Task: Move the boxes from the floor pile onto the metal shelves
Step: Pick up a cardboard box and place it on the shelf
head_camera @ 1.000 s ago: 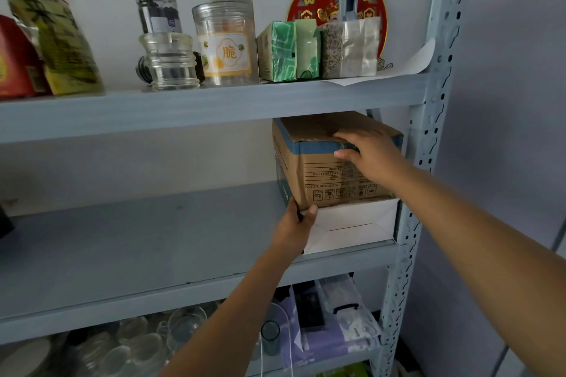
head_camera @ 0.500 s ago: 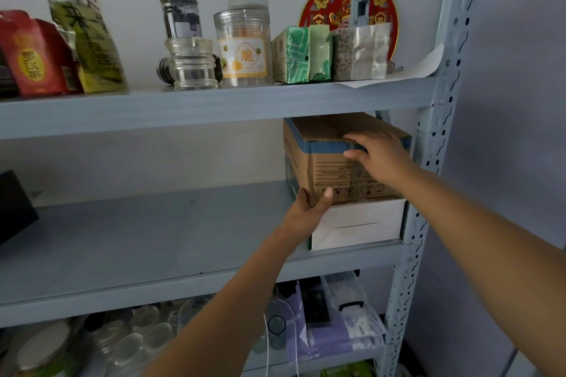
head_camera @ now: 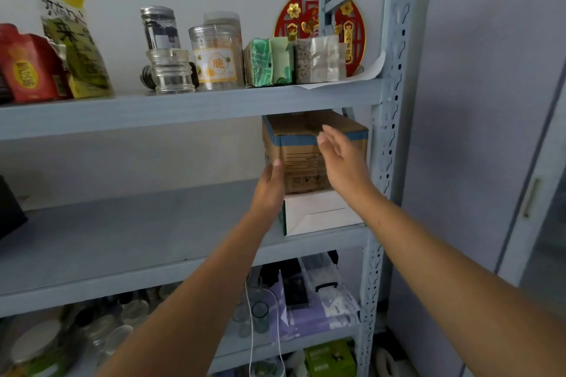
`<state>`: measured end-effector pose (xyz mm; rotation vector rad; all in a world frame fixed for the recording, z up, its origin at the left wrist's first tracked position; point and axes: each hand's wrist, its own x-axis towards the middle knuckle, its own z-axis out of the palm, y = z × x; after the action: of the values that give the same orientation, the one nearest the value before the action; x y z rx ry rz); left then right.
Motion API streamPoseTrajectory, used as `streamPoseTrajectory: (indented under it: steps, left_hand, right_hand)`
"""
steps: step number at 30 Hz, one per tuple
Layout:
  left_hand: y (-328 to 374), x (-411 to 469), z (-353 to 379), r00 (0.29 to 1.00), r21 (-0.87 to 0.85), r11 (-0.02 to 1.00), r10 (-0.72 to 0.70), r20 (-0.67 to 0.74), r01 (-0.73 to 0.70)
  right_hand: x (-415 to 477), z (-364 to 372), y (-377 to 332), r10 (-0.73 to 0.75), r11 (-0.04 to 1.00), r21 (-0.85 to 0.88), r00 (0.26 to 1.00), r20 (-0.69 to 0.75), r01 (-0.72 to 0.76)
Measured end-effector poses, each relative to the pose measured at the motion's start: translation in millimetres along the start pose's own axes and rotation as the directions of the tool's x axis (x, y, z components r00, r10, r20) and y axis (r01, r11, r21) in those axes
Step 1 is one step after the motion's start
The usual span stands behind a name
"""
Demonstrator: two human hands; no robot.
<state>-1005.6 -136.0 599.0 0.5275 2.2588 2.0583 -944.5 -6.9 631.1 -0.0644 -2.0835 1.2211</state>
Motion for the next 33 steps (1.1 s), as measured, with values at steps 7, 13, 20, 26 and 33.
streamPoseTrajectory:
  steps: [7,13,20,26,33]
  left_hand:
    - [23.8,-56.7,2.6,0.999,-0.010,1.000,0.024,0.035,-0.024]
    - [25.4,-113.8,5.6,0.996,-0.020,0.999,0.030,0.079,-0.029]
    - [-32.4,-204.8,23.1,0.986,-0.023,0.989,-0.141,0.091,0.143]
    - [-72.7,-259.6,59.1,0.965,0.016,0.981,-0.191,0.178,0.191]
    - [-127.0,-315.4,105.1,0.843,0.103,0.955,-0.294,0.450,0.278]
  right_hand:
    - [-38.0,-26.7,-3.3,0.226,0.937,0.250,0.970,0.093,-0.243]
    - [-77.8,-67.1,-10.0,0.257,0.907,0.288,0.945,0.200,-0.308]
    - [-171.0,-84.9,23.6,0.357,0.857,0.309,0.908,0.220,-0.412]
    - [-248.9,-108.3,56.4,0.468,0.804,0.306,0.860,0.205,-0.510]
    - [-342.5,-138.6,95.2,0.666,0.690,0.325,0.743,0.062,-0.646]
